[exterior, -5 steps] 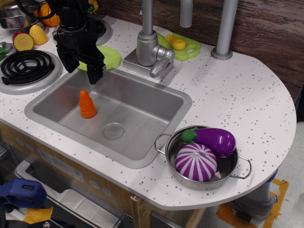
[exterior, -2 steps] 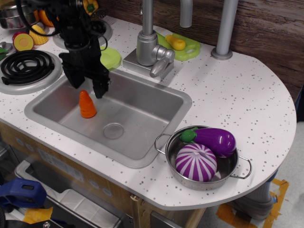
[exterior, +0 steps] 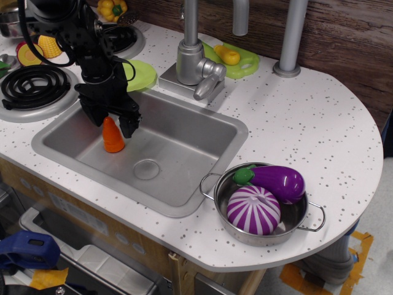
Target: Put carrot on plate
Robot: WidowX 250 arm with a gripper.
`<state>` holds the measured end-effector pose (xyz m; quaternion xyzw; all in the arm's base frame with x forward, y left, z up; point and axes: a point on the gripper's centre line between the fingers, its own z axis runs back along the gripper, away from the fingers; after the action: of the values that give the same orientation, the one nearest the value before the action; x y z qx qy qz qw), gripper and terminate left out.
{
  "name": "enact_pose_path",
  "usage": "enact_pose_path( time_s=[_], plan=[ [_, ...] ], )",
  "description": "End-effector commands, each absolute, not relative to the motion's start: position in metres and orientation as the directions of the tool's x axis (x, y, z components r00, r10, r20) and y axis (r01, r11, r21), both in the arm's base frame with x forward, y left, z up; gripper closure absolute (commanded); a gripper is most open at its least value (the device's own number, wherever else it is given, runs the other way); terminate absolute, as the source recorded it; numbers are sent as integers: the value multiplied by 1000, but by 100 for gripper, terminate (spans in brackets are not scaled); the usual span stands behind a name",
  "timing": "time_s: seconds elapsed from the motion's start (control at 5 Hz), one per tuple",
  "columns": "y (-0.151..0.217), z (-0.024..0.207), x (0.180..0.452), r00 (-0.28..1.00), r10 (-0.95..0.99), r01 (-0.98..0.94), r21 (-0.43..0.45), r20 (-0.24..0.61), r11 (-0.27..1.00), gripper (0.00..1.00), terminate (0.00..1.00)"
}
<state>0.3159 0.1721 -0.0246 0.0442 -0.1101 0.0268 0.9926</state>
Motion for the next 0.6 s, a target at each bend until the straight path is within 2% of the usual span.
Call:
enact_pose_path(
  time_s=[0.0,0.2,0.4],
  plan=[
    [187,-20,320,964,51,-71,66,263,995,0,0],
    [191,-27,320,959,75,-83,19,274,996,100,0],
    [190,-24,320,958,69,-79,26,278,997,100,0]
  ],
)
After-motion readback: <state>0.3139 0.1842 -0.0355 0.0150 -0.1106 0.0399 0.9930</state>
